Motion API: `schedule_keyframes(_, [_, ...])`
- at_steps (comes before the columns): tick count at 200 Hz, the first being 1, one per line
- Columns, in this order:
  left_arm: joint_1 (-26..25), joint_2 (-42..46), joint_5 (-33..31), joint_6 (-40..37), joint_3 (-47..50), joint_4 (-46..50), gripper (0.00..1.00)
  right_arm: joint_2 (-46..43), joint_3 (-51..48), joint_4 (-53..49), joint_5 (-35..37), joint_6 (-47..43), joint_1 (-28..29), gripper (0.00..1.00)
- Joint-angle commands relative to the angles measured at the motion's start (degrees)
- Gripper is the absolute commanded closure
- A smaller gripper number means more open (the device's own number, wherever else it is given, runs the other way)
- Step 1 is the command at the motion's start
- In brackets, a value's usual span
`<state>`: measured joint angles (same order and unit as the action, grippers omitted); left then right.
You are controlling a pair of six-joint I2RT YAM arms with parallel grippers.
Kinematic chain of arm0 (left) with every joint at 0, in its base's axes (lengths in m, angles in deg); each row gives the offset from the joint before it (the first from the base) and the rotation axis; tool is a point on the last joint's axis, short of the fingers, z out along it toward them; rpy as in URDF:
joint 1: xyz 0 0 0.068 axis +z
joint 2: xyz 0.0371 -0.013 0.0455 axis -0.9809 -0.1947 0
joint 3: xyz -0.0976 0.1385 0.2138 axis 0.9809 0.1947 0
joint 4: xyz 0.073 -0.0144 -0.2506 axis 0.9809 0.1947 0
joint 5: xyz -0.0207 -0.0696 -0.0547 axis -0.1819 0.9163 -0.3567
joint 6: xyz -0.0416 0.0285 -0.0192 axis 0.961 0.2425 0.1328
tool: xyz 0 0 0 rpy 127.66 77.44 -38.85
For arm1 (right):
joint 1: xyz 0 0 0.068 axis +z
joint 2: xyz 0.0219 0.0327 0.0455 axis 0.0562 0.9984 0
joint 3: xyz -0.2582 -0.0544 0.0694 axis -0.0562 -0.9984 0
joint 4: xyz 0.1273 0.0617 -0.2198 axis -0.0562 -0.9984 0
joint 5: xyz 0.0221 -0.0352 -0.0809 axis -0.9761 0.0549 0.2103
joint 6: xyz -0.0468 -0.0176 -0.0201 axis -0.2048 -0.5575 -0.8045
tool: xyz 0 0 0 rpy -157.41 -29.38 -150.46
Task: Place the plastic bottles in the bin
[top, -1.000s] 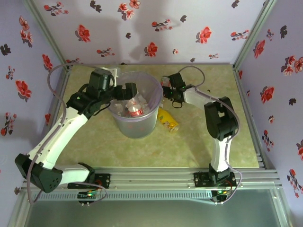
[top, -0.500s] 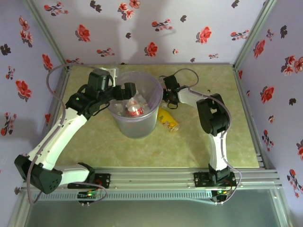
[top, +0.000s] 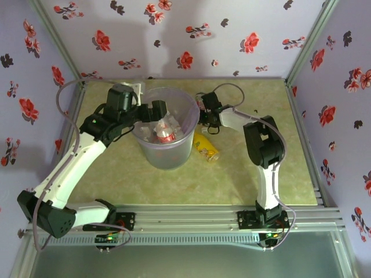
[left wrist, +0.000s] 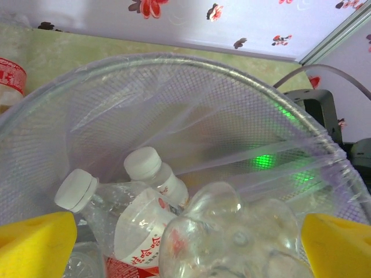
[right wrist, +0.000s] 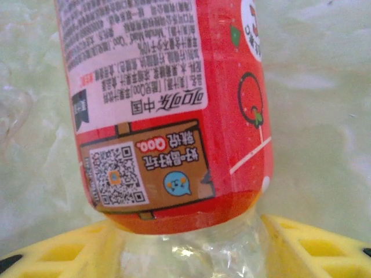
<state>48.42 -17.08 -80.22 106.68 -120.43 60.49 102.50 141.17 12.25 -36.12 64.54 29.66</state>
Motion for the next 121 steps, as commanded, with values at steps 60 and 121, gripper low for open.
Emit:
schedule_keyframes(60, [0.4, -3.1, 11.4, 9.1, -5.0, -14.3, 0.0, -26.8, -15.9, -1.9, -4.8, -7.4, -7.5, 0.5])
schedule_keyframes(121, [-2.5, -9.1, 13.8, 9.1, -12.6, -17.1, 0.01, -50.2, -20.5, -11.0, -14.7, -16.2, -11.0, 0.53])
